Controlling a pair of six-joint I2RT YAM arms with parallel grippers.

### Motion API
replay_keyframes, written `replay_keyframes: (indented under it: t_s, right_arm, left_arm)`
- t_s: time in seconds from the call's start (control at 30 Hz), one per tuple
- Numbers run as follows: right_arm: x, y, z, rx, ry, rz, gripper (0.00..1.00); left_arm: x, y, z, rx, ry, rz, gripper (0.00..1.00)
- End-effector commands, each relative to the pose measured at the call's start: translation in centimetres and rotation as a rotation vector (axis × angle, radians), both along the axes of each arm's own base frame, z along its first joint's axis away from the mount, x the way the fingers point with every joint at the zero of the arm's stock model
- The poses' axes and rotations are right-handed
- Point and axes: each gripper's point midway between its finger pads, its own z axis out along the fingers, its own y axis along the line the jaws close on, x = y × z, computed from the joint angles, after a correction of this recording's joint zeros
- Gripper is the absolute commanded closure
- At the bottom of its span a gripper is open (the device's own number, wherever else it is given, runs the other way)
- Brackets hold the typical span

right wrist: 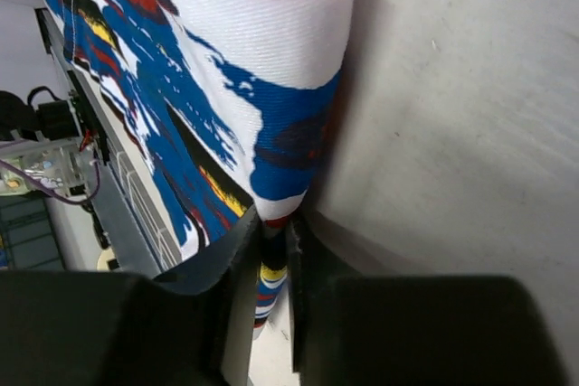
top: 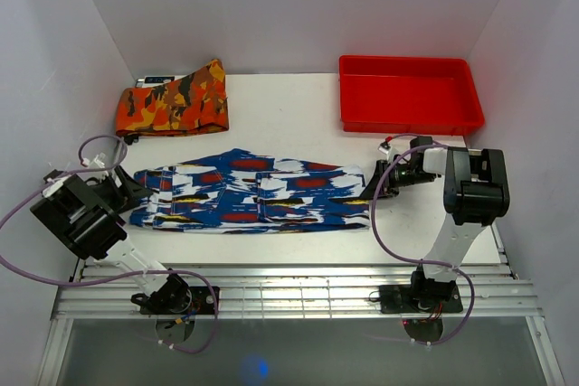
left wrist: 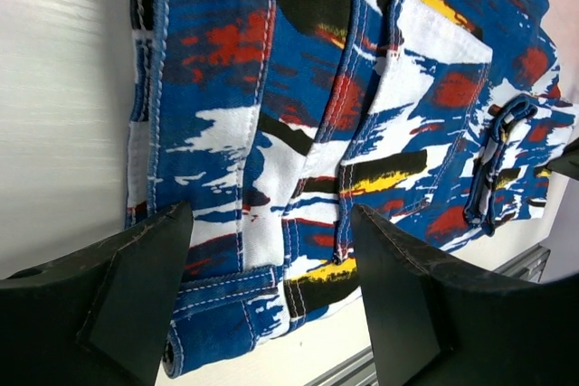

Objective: Fold and stack the trousers
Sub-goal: Fold the trousers

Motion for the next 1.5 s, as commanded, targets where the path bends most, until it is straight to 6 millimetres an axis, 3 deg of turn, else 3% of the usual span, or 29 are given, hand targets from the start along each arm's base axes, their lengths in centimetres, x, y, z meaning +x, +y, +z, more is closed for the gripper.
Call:
replay_keyframes:
  t_s: [0.0, 0.03, 0.27, 0.37, 0.47, 0.57, 0.6, 0.7, 0.73, 0.8, 1.03, 1.13, 1.2, 1.23, 1.3, 1.47]
  right_arm:
    - [-1.2, -0.9, -1.5, -0.101, 0.013, 0.02, 0.81]
    - [-0.5, -1.1, -0.6, -0.106, -0.017, 0.012, 0.92]
    - [1.8, -3.3, 4.4, -0.153, -0.15, -0.016, 0.92]
    - [2.5, -5.2, 6.5, -0.187, -0.205, -0.047, 0.92]
    - [3.4, -7.3, 8.5, -0.232, -0.252, -0.082, 0.92]
    - [3.9, -9.1, 10.7, -0.256, -0.273, -0.113, 0.92]
    - [4.2, -9.9, 11.7, -0.262, -0.282, -0.131, 0.92]
    - [4.5, -9.7, 14.1, -0.236, -0.315, -0.142, 0.92]
    - [4.7, -9.5, 15.2, -0.218, -0.331, -0.154, 0.92]
    - [4.9, -8.5, 16.6, -0.143, -0.333, -0.172, 0.92]
    - [6.6, -4.3, 20.4, -0.049, -0.37, -0.223, 0.92]
    - [7.2, -1.9, 21.8, -0.054, -0.426, -0.21, 0.92]
    - [7.6, -0.1, 22.7, -0.049, -0.449, -0.222, 0.92]
    - [7.7, 0.3, 23.4, -0.048, -0.469, -0.233, 0.92]
    - [7.6, 3.3, 24.1, -0.033, -0.499, -0.212, 0.92]
    - [7.7, 8.3, 24.3, -0.044, -0.526, -0.197, 0.92]
  left_arm:
    - [0.2, -1.0, 0.8, 0.006, -0.098, -0.052, 0.19]
    - [-0.1, -1.6, 0.8, -0.013, -0.098, -0.064, 0.19]
    - [-1.9, -3.3, -1.0, 0.003, -0.094, -0.145, 0.26]
    - [-2.0, -4.1, 0.9, 0.029, -0.179, -0.19, 0.28]
    - [-1.4, -4.3, 3.6, 0.066, -0.258, -0.193, 0.22]
    - [-0.8, -3.6, 4.7, 0.085, -0.259, -0.183, 0.16]
    - [-0.6, -3.7, 4.6, 0.086, -0.248, -0.191, 0.12]
    - [-0.4, -5.1, 3.3, 0.109, -0.197, -0.244, 0.11]
    - [0.0, -5.5, 2.9, 0.126, -0.203, -0.261, 0.1]
    - [0.0, -8.1, 2.0, 0.096, -0.171, -0.298, 0.1]
    - [2.9, -11.5, 0.8, -0.009, -0.108, -0.31, 0.28]
    - [3.0, -12.6, -0.7, -0.099, -0.031, -0.285, 0.41]
    - [3.0, -13.2, -1.6, -0.144, 0.004, -0.281, 0.57]
    - [3.1, -13.3, -1.7, -0.157, 0.011, -0.28, 0.63]
    - [3.2, -13.9, -1.5, -0.199, 0.012, -0.274, 0.79]
    - [2.7, -15.3, -1.7, -0.293, 0.06, -0.256, 1.0]
